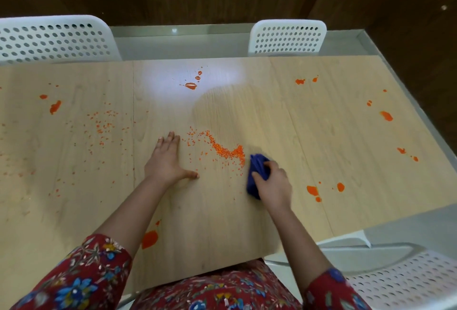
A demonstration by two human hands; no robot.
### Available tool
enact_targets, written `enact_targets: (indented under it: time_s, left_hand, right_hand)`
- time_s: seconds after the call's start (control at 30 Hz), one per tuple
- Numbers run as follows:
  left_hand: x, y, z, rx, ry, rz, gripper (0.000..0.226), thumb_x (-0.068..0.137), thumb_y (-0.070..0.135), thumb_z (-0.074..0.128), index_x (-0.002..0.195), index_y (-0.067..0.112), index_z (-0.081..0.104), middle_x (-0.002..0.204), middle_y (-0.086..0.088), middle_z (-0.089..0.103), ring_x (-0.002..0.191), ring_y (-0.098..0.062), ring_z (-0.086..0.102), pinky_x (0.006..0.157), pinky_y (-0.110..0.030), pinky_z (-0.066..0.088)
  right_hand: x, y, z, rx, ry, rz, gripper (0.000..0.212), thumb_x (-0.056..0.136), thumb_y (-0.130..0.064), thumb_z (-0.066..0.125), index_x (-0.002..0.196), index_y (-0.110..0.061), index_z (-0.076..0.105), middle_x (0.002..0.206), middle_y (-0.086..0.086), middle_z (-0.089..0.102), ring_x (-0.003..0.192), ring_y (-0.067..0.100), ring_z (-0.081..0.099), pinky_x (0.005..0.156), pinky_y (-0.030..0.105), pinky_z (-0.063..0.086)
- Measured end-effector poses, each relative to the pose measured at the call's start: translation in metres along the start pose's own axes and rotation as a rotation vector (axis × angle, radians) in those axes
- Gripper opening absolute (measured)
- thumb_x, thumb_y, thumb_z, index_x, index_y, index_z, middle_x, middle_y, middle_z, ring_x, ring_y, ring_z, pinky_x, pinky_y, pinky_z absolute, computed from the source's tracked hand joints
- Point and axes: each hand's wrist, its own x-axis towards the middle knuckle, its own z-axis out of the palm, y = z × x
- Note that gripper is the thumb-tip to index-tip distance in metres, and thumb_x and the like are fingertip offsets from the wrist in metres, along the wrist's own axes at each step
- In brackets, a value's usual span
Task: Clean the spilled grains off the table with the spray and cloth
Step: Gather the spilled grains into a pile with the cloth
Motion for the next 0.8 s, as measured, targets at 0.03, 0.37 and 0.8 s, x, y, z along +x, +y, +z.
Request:
enact_targets:
  time_s: [0.03,0.37,0.8]
  left_hand:
    - [0.000,-0.001,0.000,0.008,-0.005,0.012,0.130,0.058,0.060,0.082,0.155,0.020,0.005,0.162,0.007,-0.004,0.149,-0.018,-0.003,0.119,-0.038,0.012]
    - [-0.017,-0.045,-0.008,0.148,0.021,0.061,0.100,0.075,0.064,0.066,0.153,0.030,0.013,0.163,0.005,0.001,0.149,-0.020,0.005,0.119,-0.040,0.018]
    - [-0.017,-0.051,-0.007,0.081,-0.006,0.062,0.100,0.074,0.062,0.069,0.153,0.034,0.013,0.163,0.005,0.000,0.149,-0.023,-0.001,0.118,-0.045,0.019]
  right_hand:
    - [0.001,-0.014,0.010,0.050,-0.025,-0.032,0.045,0.088,-0.036,0.064,0.129,-0.021,0.053,0.118,0.004,0.061,0.102,0.023,0.061,0.087,0.033,0.049]
    - [-0.036,0.042,-0.034,-0.024,-0.169,0.137,0.042,0.078,-0.038,0.074,0.113,-0.024,0.054,0.111,0.003,0.065,0.092,0.023,0.064,0.079,0.044,0.056]
    - [-0.066,-0.040,0.028,0.141,-0.039,-0.063,0.041,0.084,-0.040,0.070,0.118,-0.020,0.059,0.111,-0.002,0.067,0.097,0.019,0.063,0.075,0.027,0.044]
